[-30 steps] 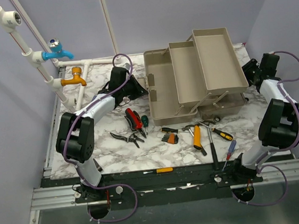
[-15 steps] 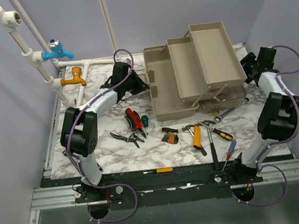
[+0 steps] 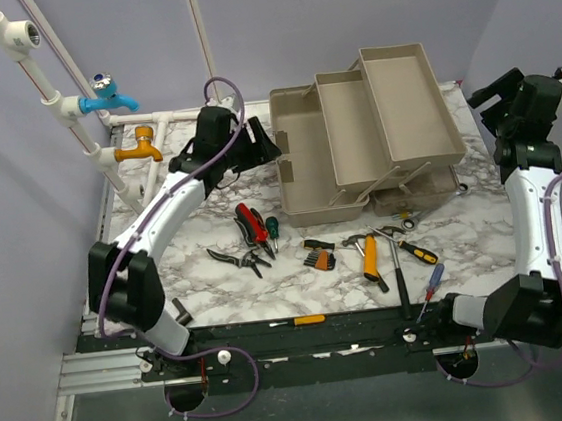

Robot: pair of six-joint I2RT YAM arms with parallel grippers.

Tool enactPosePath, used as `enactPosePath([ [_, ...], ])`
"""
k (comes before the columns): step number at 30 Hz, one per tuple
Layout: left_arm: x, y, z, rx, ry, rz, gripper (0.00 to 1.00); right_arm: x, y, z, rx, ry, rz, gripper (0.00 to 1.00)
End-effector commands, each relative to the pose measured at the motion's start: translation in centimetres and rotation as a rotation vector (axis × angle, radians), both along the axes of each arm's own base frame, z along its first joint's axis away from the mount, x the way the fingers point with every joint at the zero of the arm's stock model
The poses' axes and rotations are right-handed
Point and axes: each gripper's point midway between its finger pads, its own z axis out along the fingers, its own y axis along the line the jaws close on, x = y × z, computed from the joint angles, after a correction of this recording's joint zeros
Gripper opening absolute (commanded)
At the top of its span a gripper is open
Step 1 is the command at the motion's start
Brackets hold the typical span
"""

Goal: Pack the tool kit

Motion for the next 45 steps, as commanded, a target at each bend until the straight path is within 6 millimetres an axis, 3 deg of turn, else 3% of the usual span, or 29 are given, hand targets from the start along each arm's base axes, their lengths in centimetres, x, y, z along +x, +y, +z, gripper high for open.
enactPosePath([
  [1,-3.4,3.7,2.4,0.085,-0.088,0.062,0.79,-1.6,4.1,-0.8,-0.009,0.035,0.224,0.87],
  [6,-8.3,7.8,1.4,0.099,-0.119,0.179,0.98,-4.3,9.1,2.7,-0.099,-0.062,0.44,0.82],
  [13,-13.3,12.3,0.0,0.103,-0.16,0.312,0.99,-6.1,17.3,6.7,-0.146,-0.155,0.744,0.79],
  [18,-14.5,14.3,-1.6,0.125,-0.12,0.411,0.99,-7.5,23.5,6.6,-0.159,-0.189,0.986,0.78],
  [23,-15.4,13.6,-3.3,0.079,-0.134,0.364,0.98,-9.2,30.8,3.5,-0.212,-0.125,1.19,0.78],
  [26,-15.8,12.3,-4.2,-0.014,-0.152,0.329,0.98,-11.5,35.8,-0.2,-0.23,-0.085,1.327,0.77],
  [28,-16.1,11.8,-5.0,-0.042,-0.154,0.304,0.98,-12.9,37.5,-2.8,-0.228,-0.063,1.381,0.76],
  [31,-16.4,10.9,-5.6,-0.063,-0.172,0.248,0.98,-14.2,38.2,-6.5,-0.23,-0.009,1.409,0.74],
  [36,-17.0,8.8,-6.8,-0.093,-0.184,0.12,0.99,-14.6,37.6,-12.0,-0.221,0.109,1.385,0.73],
  [45,-17.5,7.0,-7.4,-0.002,-0.279,0.024,0.98,-13.5,37.5,-16.2,-0.251,0.209,1.36,0.69],
])
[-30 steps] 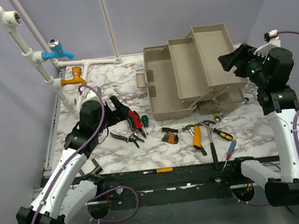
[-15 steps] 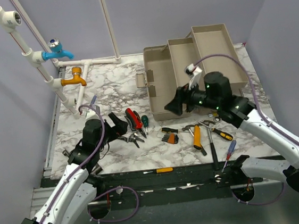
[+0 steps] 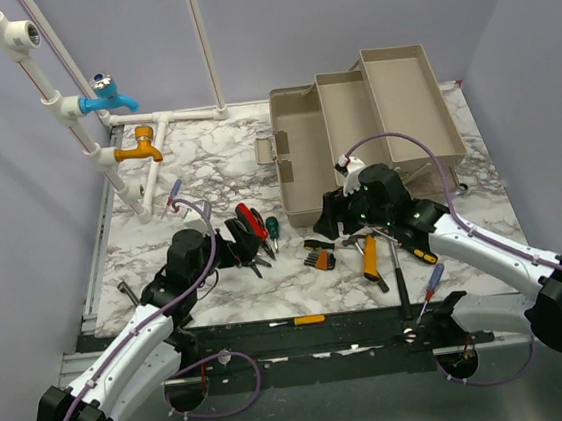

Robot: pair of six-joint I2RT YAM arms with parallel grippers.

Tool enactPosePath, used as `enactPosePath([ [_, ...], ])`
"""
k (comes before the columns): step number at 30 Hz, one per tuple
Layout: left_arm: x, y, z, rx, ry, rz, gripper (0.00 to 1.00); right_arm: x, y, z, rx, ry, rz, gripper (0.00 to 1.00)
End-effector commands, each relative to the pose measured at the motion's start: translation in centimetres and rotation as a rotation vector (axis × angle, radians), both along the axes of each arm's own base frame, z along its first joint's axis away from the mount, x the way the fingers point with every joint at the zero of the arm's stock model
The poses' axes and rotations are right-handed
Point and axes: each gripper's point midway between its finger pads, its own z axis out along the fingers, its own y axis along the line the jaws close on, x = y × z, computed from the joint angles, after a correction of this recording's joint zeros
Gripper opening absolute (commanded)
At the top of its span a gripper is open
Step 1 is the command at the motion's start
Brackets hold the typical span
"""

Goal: Pack the tool kit

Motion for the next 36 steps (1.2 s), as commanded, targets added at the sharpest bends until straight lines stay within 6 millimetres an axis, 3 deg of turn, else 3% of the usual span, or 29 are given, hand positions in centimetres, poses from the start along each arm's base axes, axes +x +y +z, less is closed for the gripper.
enactPosePath([
  [1,-0.3,-1.5,0.9,0.062,-0.123,-0.077,0.99,1.7,0.3,-1.5,-0.033,-0.025,-0.034,0.69],
  [14,-0.3,-1.7,0.0,0.142,-0.165,-0.083,0.98,0.9,2.2,-7.7,-0.162,0.044,0.018,0.64],
  [23,-0.3,-2.2,-0.4,0.124,-0.234,-0.117,0.98,1.5,1.9,-12.3,-0.366,0.038,-0.015,0.63],
  [31,0.0,-2.4,-0.1,0.139,-0.229,-0.122,0.99,1.9,2.1,-14.5,-0.467,0.042,-0.03,0.58],
  [36,-0.1,-2.2,0.1,0.135,-0.242,-0.115,0.98,2.1,2.2,-14.9,-0.492,0.037,-0.035,0.43],
])
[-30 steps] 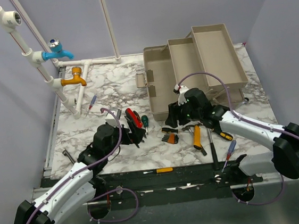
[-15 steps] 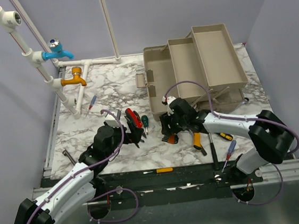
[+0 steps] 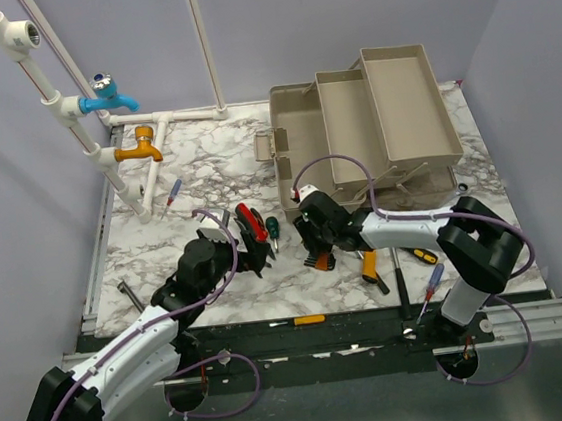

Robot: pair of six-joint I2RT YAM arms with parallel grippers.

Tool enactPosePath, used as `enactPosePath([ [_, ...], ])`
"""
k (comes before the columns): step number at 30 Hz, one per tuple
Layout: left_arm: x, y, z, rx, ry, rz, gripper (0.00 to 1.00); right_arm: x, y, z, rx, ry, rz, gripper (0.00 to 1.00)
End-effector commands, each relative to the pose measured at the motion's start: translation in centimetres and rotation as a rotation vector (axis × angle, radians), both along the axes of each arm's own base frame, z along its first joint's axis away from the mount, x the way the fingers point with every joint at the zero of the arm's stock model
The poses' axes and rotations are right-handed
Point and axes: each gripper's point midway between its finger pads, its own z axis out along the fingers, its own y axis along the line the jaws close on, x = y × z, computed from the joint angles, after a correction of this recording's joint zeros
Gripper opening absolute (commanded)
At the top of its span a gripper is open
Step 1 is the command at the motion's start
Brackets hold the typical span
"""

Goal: Pack the tool kit

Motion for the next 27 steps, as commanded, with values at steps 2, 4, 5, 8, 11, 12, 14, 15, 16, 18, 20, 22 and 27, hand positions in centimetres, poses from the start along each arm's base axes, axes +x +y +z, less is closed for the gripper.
enactPosePath([
  [2,0.2,-0.2,1.6,-0.023,-0.063,-0.006,0.99,-0.1,0.1,-0.9,-0.049,0.001,0.0,0.36],
  [4,0.2,-0.1,1.7,-0.025,-0.067,-0.004,0.99,-0.1,0.5,0.0,-0.029,-0.019,0.009,0.29],
  [5,0.2,-0.1,1.7,-0.026,-0.068,-0.004,0.98,-0.1,0.7,0.5,-0.018,-0.031,0.008,0.29],
  [8,0.1,0.0,1.8,-0.029,-0.072,-0.003,0.98,0.7,0.4,2.5,-0.002,-0.092,-0.015,0.18],
  [11,0.1,-0.1,1.9,-0.031,-0.073,-0.005,0.99,1.6,-0.7,4.7,-0.006,-0.17,-0.069,0.09],
  [12,0.1,0.0,1.9,-0.031,-0.073,-0.005,0.99,1.9,-1.0,5.4,-0.003,-0.196,-0.088,0.08],
  [14,0.1,0.0,1.9,-0.03,-0.075,-0.002,0.98,2.2,-1.4,7.3,0.025,-0.24,-0.108,0.05],
  [15,0.1,0.0,1.9,-0.032,-0.077,-0.003,0.98,2.2,-1.4,8.1,0.044,-0.259,-0.112,0.05],
  [16,0.1,0.0,2.0,-0.032,-0.078,-0.003,0.98,2.3,-1.5,9.2,0.069,-0.281,-0.115,0.04],
  [18,0.1,0.0,2.0,-0.033,-0.079,-0.003,0.99,2.2,-1.5,11.2,0.124,-0.324,-0.119,0.04],
  [20,0.2,0.1,1.9,-0.031,-0.079,0.007,0.98,2.1,-1.7,13.1,0.184,-0.367,-0.122,0.03],
  [22,0.2,0.3,1.9,-0.029,-0.079,0.013,0.98,2.1,-1.8,15.1,0.24,-0.413,-0.129,0.02],
  [27,0.1,0.1,2.1,-0.038,-0.086,0.005,0.98,2.4,-2.7,19.2,0.332,-0.505,-0.189,0.01],
])
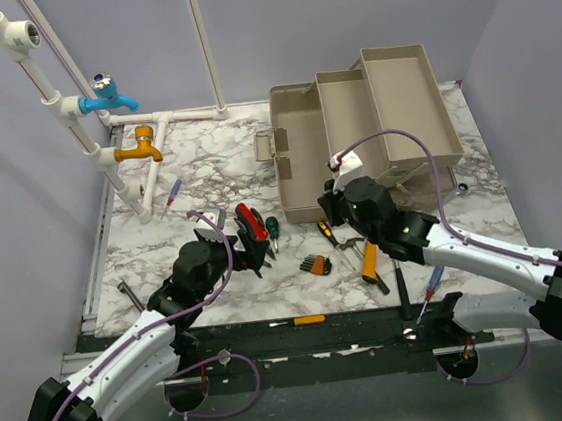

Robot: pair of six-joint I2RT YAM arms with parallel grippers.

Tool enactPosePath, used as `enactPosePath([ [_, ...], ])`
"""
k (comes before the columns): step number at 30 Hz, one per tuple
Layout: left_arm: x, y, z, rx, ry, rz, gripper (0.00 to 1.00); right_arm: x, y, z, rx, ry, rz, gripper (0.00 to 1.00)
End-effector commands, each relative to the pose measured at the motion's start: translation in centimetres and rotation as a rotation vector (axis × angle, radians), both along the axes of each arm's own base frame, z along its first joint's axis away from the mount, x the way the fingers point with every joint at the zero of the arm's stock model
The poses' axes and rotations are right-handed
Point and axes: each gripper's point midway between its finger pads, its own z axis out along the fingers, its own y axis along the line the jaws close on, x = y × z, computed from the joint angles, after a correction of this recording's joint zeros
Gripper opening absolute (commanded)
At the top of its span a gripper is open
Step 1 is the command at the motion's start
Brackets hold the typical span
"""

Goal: Pack the tool kit

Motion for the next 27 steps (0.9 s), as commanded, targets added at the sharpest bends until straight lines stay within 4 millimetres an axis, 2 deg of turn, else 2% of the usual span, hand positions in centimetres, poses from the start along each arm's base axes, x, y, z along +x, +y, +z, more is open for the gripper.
enactPosePath([
  [1,0.1,0.1,0.3,-0.004,-0.032,0.003,0.99,0.9,-0.9,3.5,0.08,-0.104,-0.084,0.01],
  [7,0.2,0.7,0.6,-0.01,-0.043,0.038,0.98,3.1,-2.3,7.7,0.094,-0.198,-0.229,0.01],
  [10,0.1,0.8,0.7,-0.017,-0.054,0.038,0.98,5.0,-3.9,10.4,0.025,-0.255,-0.368,0.01],
  [15,0.1,0.7,0.7,-0.018,-0.053,0.034,0.99,9.5,-6.3,13.1,-0.092,-0.251,-0.534,0.01],
  [17,0.1,0.6,0.6,-0.016,-0.051,0.031,0.98,11.4,-7.2,13.5,-0.095,-0.227,-0.566,0.01],
  [22,0.1,0.5,0.5,-0.012,-0.047,0.027,0.99,15.4,-10.0,13.0,-0.123,-0.179,-0.662,0.01],
  [24,0.1,0.5,0.5,-0.012,-0.044,0.025,0.99,16.9,-10.8,11.8,-0.117,-0.126,-0.669,0.01],
  [27,0.2,0.5,0.5,-0.01,-0.044,0.024,0.98,18.2,-10.5,9.7,-0.076,-0.03,-0.615,0.01],
])
